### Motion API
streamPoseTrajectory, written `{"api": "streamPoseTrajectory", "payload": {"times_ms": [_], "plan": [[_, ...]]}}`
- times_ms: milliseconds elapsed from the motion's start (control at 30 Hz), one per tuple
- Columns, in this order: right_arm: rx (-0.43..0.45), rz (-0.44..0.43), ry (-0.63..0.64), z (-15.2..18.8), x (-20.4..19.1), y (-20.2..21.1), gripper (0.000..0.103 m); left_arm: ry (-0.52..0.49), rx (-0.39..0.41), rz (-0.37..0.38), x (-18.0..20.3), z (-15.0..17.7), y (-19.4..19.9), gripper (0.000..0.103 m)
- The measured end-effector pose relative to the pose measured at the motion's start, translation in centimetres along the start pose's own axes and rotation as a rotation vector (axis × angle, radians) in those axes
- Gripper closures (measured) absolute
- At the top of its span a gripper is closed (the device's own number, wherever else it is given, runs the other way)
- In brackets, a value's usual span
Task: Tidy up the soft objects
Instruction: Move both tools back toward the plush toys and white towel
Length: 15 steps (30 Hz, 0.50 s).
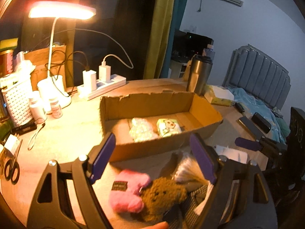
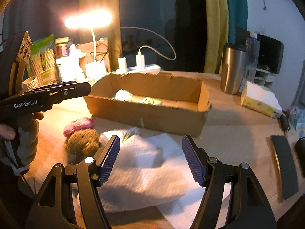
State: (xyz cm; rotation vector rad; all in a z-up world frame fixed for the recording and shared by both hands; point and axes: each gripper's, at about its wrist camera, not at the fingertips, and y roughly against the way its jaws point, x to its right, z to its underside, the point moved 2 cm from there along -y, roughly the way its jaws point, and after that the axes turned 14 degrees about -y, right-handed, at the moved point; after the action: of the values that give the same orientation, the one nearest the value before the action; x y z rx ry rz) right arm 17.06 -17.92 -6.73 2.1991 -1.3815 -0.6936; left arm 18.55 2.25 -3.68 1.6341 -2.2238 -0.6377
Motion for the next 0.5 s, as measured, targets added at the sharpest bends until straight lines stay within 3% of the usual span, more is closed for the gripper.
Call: {"api": "streamPoseTrajectory", "payload": {"times_ms": [267,500], "plan": [[-0.053,-0.035,0.020,2.1,-1.3,-0.1,0.032,-0.004,-0.005,-0.012,-0.1,2.2,1.0,0.021],[-0.044,-0.057,-0.004,2.6,-1.8,0.4,0.034,0.013,-0.038,-0.022,-0.5,4.3,0.8,0.021]]}}
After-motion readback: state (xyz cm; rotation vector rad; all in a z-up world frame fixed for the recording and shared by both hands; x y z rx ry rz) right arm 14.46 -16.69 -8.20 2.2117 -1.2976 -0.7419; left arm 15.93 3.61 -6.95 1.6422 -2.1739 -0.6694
